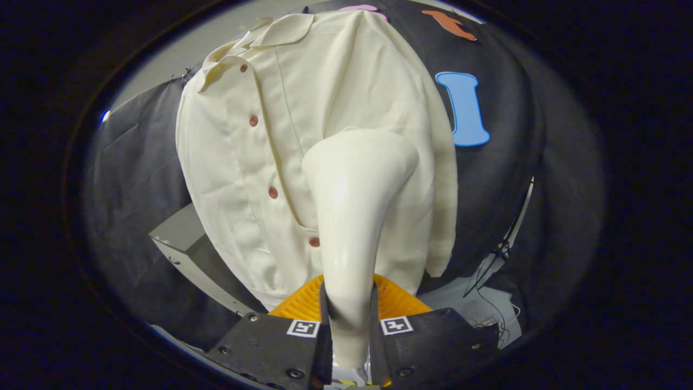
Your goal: Iron the clothes twice with a garment steamer, once on the left side and once on the right side.
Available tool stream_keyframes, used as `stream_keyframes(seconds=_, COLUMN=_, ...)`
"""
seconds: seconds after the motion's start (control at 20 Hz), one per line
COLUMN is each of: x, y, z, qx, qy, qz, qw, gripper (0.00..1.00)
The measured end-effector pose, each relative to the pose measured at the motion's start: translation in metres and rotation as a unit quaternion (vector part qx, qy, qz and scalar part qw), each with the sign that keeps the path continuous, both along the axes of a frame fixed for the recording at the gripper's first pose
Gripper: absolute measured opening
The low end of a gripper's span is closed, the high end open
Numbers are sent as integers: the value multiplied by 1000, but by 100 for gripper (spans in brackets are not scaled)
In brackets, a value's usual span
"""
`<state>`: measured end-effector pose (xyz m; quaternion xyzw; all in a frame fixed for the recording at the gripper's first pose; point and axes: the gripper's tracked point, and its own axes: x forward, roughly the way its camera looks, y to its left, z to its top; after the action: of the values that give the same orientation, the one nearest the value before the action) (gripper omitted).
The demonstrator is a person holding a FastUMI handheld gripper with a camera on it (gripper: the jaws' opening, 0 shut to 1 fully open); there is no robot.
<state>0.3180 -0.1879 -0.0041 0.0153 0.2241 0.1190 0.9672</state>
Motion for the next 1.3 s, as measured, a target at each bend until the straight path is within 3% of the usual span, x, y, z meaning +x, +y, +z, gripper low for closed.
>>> stream_keyframes(seconds=0.8, x=-44, y=-30, z=-169, qx=42, qy=117, qz=-26, qw=992, gripper=27)
stream_keyframes(seconds=1.1, x=-61, y=-20, z=-197, qx=50, qy=126, qz=-49, qw=990, gripper=27)
stream_keyframes(seconds=1.3, x=-84, y=-5, z=-171, qx=73, qy=97, qz=-82, qw=989, gripper=27)
